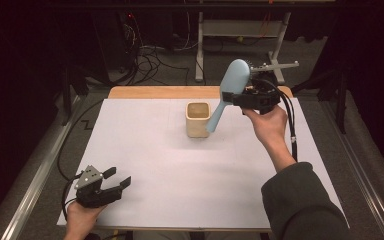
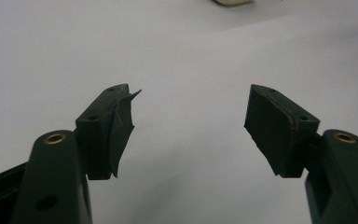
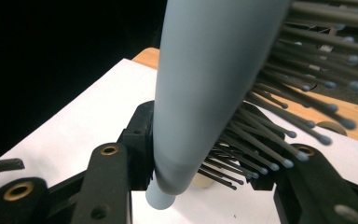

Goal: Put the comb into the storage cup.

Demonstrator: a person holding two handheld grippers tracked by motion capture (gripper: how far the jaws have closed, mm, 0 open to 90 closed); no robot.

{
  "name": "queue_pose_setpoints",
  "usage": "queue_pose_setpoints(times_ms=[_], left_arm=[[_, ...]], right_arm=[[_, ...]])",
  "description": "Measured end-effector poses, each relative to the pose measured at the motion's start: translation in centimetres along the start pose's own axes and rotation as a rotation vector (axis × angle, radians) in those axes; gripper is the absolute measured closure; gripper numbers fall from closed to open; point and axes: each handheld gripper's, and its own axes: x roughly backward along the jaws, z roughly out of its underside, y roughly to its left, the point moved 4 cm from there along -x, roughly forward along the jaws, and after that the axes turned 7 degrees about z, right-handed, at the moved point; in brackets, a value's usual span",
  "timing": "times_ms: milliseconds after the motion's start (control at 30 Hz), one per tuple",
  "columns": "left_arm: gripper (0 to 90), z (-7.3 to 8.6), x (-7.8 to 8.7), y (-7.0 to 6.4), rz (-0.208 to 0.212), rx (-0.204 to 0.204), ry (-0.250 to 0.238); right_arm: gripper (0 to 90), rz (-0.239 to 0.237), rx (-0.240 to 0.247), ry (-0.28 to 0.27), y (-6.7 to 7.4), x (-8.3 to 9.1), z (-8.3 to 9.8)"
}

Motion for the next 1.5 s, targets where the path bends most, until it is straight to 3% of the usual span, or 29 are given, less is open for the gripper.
queue_pose_setpoints(times_ms=[1500], left_arm=[[32.5, 0.0, -0.1, 0.0, 0.004, -0.005, 0.007]], right_arm=[[53.2, 0.081, -0.022, -0.008, 0.0, -3.9, -2.6]])
